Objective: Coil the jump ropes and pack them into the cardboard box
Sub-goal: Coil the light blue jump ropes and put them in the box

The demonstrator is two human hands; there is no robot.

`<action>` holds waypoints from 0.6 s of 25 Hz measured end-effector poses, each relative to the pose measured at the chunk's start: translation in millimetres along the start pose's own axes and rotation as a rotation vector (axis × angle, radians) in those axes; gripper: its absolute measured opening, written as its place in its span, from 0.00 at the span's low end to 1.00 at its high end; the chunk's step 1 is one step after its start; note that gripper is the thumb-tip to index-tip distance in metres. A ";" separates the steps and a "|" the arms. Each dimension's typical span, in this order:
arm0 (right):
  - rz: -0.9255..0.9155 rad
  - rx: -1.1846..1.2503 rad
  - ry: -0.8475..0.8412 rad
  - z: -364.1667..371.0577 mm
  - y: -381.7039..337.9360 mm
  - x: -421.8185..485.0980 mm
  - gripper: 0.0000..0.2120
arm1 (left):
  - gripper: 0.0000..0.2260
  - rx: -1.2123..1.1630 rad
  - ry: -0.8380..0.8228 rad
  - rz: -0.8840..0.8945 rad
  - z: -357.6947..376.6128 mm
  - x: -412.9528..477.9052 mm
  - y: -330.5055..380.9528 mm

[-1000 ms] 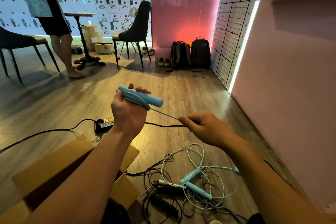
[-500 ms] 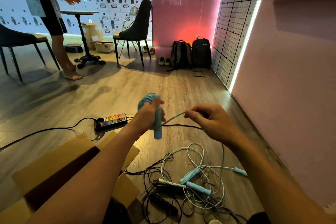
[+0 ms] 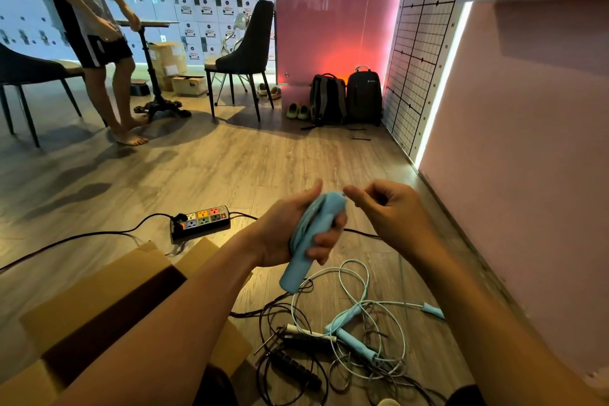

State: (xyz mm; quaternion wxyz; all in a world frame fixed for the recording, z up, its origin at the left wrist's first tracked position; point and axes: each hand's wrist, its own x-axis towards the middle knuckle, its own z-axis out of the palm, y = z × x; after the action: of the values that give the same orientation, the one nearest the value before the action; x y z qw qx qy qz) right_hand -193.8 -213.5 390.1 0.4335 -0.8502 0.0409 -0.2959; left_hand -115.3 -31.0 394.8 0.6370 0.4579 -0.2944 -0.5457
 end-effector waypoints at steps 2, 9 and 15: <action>0.019 -0.009 -0.046 2.7 -1.3 1.1 0.22 | 0.26 -0.279 -0.055 0.191 1.8 -2.8 5.6; 0.042 -0.222 -0.396 9.6 4.8 -2.8 0.16 | 0.19 -0.674 0.400 0.864 -21.0 -0.8 18.1; 0.010 -0.240 -0.502 11.1 1.2 -4.3 0.20 | 0.17 -0.368 0.999 0.888 -50.5 6.7 16.1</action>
State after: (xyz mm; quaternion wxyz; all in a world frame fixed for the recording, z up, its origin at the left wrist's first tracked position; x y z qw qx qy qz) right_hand -191.2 -204.9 382.2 0.3278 -0.9419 -0.0286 -0.0670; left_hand -62.7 -24.5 387.9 0.9265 0.3751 -0.0280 0.0018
